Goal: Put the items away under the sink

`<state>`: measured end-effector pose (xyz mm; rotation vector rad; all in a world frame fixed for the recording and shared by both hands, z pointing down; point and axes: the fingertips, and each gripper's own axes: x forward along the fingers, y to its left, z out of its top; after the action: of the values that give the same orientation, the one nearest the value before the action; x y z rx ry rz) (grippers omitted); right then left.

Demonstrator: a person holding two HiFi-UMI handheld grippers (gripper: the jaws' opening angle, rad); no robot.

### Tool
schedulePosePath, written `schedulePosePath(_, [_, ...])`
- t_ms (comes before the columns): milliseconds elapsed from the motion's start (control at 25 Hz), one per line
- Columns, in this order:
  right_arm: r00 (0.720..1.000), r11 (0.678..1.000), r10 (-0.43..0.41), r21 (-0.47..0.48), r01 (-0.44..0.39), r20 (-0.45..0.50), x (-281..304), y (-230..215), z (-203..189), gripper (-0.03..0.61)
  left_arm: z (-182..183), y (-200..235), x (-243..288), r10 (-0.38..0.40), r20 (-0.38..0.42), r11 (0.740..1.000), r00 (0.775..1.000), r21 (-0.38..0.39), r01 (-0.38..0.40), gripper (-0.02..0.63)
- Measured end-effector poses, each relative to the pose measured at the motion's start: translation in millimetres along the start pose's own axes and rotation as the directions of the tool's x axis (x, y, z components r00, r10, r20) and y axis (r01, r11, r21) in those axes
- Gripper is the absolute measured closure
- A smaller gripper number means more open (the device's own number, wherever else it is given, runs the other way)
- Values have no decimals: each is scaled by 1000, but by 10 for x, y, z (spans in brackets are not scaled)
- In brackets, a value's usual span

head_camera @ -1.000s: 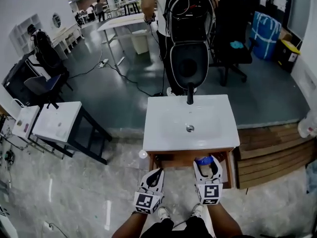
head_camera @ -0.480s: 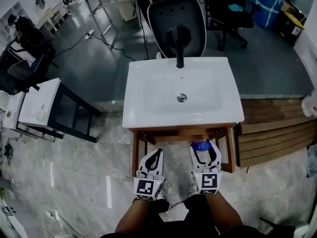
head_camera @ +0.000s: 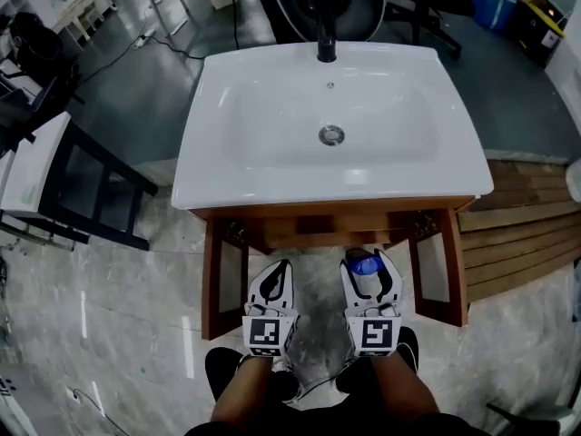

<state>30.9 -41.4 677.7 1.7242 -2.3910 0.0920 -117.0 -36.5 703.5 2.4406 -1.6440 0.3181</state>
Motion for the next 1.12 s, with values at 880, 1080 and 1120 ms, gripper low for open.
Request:
schedulePosePath(880, [998,999,2,-32,0,67,618,224,-1309,296,-1318,258,611,13,108,999,994,43,-18,594])
schedulePosePath(1080, [993,999,2,-35,2,117,790,225,-1066,296,-1352,267,601,-30,131,1000,991,-5,31,594])
schedulePosePath(1120, [993,999,1,-35,3,120,830,235,-1025,296,-1369,267,586,-35,129,999,991,-10,36,594])
